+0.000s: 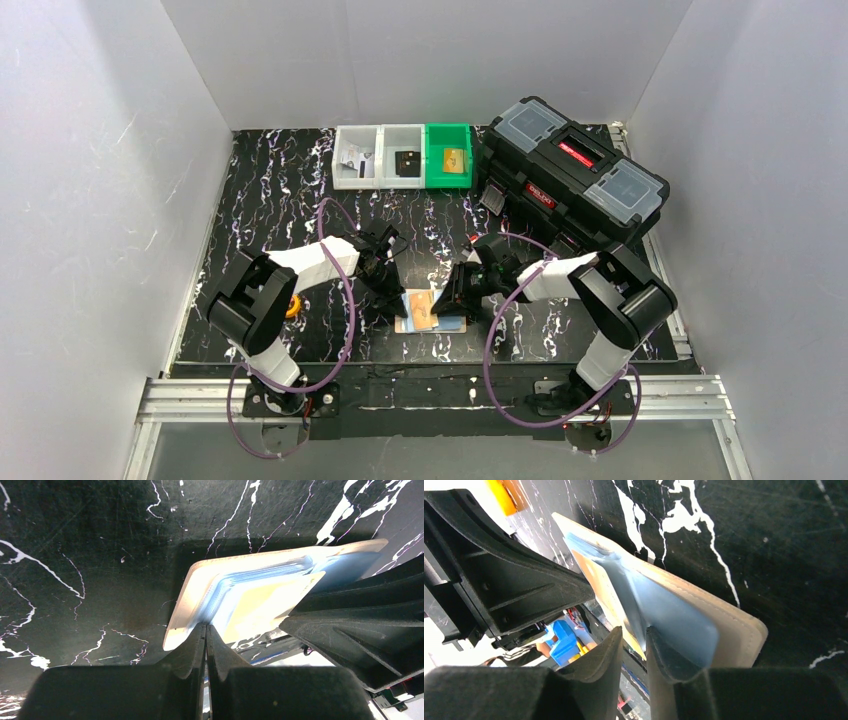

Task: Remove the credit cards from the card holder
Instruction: Remove the credit card from the card holder.

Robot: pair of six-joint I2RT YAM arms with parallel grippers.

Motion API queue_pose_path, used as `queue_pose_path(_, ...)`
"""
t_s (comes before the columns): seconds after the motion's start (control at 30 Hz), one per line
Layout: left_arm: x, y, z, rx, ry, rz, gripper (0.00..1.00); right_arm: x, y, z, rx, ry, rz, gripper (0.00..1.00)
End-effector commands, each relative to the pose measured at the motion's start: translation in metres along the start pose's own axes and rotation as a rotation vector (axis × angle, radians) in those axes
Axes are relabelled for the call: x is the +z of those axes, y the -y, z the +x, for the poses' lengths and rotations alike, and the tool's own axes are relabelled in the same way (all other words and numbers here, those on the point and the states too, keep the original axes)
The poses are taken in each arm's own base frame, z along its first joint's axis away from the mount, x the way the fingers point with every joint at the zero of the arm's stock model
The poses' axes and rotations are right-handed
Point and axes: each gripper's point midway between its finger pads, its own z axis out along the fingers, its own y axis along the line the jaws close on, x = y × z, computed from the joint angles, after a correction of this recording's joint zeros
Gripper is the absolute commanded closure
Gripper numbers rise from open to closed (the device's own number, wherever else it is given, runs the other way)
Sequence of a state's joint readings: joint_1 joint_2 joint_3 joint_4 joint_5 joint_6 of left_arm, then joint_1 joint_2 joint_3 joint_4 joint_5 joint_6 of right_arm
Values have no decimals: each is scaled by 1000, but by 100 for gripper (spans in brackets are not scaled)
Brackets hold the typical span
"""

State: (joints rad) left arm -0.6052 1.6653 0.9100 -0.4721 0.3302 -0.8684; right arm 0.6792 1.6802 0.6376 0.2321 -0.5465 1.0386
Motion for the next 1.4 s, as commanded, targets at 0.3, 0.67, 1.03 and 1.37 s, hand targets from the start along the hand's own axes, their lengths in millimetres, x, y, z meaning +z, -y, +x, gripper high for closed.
queue_pose_path(0.3,23,-51,3,-10,8,-210,100,13,-2,1,14,-60,-63,71)
queue_pose_path(0.67,24,-52,2,-17,14,-217,100,5,12,2,6,-20,0,94)
queue_pose_path(1.03,24,-54,3,-22,13,-223,100,-15,29,1,-12,37,92,96)
queue_pose_path(1.37,18,-42,-1,1,19,-191,100,-34,17,-6,-52,89,105,99)
